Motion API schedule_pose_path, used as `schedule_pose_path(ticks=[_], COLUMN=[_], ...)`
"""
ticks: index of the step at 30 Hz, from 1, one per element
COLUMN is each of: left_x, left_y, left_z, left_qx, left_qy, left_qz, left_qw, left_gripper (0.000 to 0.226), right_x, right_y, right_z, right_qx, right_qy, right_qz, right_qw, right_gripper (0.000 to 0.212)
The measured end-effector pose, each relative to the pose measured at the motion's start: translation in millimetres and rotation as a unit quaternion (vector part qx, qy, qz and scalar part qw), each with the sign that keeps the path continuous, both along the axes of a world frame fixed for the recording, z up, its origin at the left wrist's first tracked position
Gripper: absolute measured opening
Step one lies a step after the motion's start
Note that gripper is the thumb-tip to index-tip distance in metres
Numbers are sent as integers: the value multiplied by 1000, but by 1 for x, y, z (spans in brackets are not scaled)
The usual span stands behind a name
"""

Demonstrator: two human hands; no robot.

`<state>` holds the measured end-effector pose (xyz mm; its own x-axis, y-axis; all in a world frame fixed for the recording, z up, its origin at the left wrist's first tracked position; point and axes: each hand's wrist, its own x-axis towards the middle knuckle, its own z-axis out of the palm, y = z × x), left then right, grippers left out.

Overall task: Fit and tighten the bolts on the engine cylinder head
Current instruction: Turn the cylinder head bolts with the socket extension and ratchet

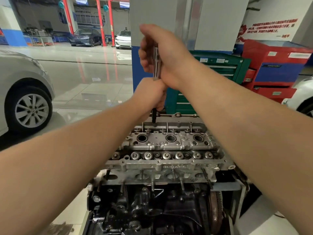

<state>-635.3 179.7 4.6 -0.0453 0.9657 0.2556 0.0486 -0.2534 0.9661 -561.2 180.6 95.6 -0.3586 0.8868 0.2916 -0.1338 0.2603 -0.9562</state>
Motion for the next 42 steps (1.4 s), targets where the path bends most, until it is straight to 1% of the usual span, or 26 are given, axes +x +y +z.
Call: schedule_pose_path(ticks=[2, 5, 7, 10, 12, 15, 18, 23, 25, 27, 29, 30, 33, 34, 37, 42], left_x=[-12, -31, -42, -56, -65, -76, -81, -86, -87, -90, -96, -101, -116, -119, -118, -109], left_y=[-4, -11, -19, -30, -36, -39, -42, -38, -37, -36, -34, -33, -34, -35, -39, -43], left_z=[12, 19, 17, 10, 5, -2, -8, -16, -17, -18, -22, -25, -36, -39, -42, -50], left_qx=[21, 23, 8, -12, -16, -16, -10, -1, -5, -8, -3, 1, 16, 21, 42, 63], left_qy=[23, 36, 23, -13, -46, -78, -85, -93, -88, -85, -75, -52, 65, 90, 95, 91], left_qz=[-8, -17, -38, -82, -96, -84, -74, -70, -81, -98, -96, -82, -25, -12, 18, 25], left_qw=[999, 999, 999, 996, 994, 993, 994, 993, 993, 991, 993, 995, 997, 996, 994, 994], left_gripper=[29, 27, 20, 10, 8, 13, 8, 11, 7, 12, 16, 17, 11, 10, 17, 17], right_x=[-1, -2, -5, -12, -18, -26, -34, -39, -40, -39, -37, -35, -32, -31, -31, -28], right_y=[0, -2, -4, -7, -6, -9, -13, -8, -6, -4, -2, -2, -1, -1, 1, 7], right_z=[5, -5, -16, -23, -24, -27, -34, -41, -43, -46, -47, -46, -44, -43, -43, -53], right_qx=[49, 133, 153, 141, 134, 134, 131, 140, 141, 142, 158, 169, 188, 188, 191, 199], right_qy=[0, -31, -40, -42, -47, -65, -68, -68, -68, -68, -83, -94, -118, -121, -135, -137], right_qz=[5, -32, -33, -7, 8, 18, 31, 25, 19, 16, 8, 2, -7, -8, -8, 4], right_qw=[999, 990, 987, 989, 990, 989, 989, 988, 988, 987, 984, 981, 975, 975, 972, 970], right_gripper=[23, 3, 10, 25, 29, 26, 21, 18, 19, 24, 30, 34, 40, 42, 45, 52])
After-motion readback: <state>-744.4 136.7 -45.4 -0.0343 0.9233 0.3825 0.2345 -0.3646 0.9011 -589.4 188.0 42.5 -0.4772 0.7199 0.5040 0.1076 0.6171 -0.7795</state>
